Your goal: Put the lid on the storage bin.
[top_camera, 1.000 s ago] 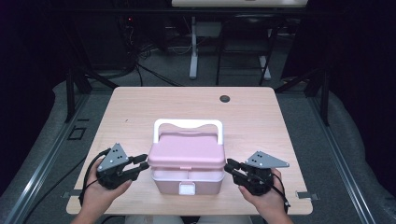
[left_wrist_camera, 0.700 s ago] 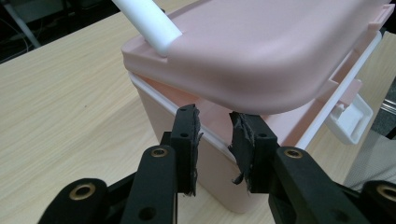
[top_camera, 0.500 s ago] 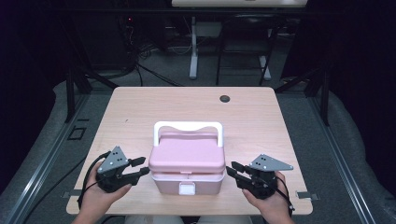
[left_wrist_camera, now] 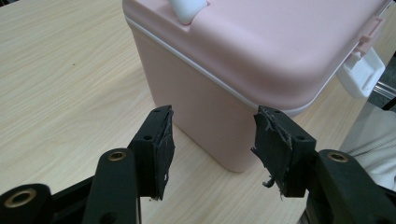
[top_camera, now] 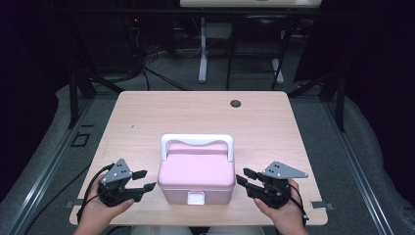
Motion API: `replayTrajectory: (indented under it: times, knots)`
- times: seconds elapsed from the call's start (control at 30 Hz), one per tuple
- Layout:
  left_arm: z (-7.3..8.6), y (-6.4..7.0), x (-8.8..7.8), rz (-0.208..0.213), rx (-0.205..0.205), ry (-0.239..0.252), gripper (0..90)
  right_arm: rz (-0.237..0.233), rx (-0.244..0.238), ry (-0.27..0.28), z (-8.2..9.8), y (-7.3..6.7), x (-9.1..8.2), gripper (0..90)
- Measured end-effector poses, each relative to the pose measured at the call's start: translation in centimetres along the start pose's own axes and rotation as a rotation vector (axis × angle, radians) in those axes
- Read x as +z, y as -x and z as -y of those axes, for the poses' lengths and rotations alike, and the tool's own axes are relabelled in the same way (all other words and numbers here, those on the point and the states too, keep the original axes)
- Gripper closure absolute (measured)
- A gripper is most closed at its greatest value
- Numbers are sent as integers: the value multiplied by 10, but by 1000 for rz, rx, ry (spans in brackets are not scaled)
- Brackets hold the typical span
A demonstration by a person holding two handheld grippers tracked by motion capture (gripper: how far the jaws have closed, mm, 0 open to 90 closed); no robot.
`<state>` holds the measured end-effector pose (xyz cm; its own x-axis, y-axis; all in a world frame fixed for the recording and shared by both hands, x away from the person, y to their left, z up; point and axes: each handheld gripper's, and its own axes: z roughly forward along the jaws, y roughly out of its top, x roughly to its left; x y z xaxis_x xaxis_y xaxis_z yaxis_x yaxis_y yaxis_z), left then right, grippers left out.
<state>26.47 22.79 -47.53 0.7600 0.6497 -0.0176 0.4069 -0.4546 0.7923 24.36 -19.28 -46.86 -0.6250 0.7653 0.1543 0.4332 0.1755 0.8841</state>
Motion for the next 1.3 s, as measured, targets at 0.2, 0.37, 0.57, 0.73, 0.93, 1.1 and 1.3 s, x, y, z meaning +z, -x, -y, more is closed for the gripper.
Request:
replayTrajectory:
  times: [0.2, 0.37, 0.57, 0.73, 0.93, 1.1, 1.3]
  knots:
    - [-1, 0, 1, -2, 1, 11, 468, 1, -6, 3, 0, -1, 2, 603]
    - [-3, -3, -1, -5, -6, 26, 468, 1, -5, 8, 0, 0, 2, 598]
    - [-6, -5, -4, -14, -15, 42, 468, 4, 1, 7, 0, 1, 2, 596]
    - [-8, -6, -5, -16, -18, 51, 469, 4, 1, 11, -1, 2, 2, 593]
    - [-11, -9, -8, -26, -15, 63, 469, 8, -3, 19, -5, 3, 2, 583]
    - [-16, -15, -10, -32, -24, 81, 469, 8, 1, 35, -10, 5, 4, 573]
    - [-24, -24, -6, -50, -42, 104, 470, 10, 13, 55, -18, 10, 8, 564]
